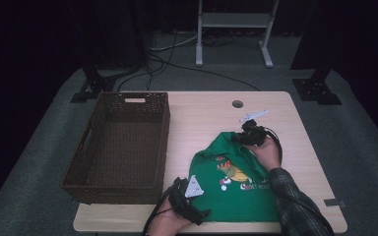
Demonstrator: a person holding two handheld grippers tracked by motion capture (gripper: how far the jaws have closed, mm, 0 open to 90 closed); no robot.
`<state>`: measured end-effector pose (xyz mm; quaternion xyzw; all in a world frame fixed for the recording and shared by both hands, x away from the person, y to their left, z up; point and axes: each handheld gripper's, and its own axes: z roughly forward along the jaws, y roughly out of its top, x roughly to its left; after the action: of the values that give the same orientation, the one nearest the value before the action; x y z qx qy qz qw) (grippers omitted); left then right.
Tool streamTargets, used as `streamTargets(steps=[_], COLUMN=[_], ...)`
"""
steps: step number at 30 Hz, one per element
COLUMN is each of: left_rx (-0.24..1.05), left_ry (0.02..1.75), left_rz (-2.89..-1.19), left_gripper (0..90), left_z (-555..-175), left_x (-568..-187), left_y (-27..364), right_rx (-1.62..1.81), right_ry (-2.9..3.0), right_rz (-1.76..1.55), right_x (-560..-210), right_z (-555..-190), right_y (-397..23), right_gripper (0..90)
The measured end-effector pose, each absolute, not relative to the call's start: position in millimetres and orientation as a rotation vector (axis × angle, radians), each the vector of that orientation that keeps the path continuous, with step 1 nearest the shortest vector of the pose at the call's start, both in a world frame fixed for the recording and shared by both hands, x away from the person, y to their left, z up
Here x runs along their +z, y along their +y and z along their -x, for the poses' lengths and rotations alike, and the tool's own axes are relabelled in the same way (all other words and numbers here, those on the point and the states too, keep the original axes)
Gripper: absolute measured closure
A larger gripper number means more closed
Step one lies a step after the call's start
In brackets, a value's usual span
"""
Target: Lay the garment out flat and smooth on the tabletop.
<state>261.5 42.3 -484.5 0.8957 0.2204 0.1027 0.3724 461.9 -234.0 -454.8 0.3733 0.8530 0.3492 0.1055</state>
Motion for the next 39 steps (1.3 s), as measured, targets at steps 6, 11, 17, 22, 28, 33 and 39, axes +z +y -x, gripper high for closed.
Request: streamTargets(steps=[6,11,17,22,28,33,39], left_rx=[0.263,0.263,0.263,0.264,0.263,0.264,0.262], left_ry=[0.565,0.565,0.565,0.565,0.566,0.564,0.567], left_rz=[-2.295,-2.295,-2.295,-2.295,-2.296,-2.297,-2.296], left_gripper=[0.0,0.0,0.0,0.0,0.0,0.0,0.0], left_z=[-261.5,-261.5,-261.5,-261.5,-261.6,-261.7,-261.6], left_x=[-484.5,-484.5,-484.5,-484.5,-484.4,-484.4,-484.3], left_y=[42.3,42.3,42.3,42.3,42.2,42.2,42.1], right_rx=[1.004,0.968,0.968,1.001,1.039,1.033,1.034], right_ry=[2.518,2.517,2.506,2.467,2.412,2.403,2.376], right_rz=[-1.095,-1.088,-1.095,-1.132,-1.149,-1.132,-1.1], right_x=[-456.7,-458.2,-456.7,-452.2,-435.9,-422.6,-402.5], right_z=[-463.7,-463.6,-463.3,-463.9,-462.1,-458.1,-449.0], right_y=[-232.6,-229.7,-229.7,-234.9,-245.6,-253.9,-264.7], right_gripper=[80.0,79.8,73.3,57.1,46.9,41.7,40.1])
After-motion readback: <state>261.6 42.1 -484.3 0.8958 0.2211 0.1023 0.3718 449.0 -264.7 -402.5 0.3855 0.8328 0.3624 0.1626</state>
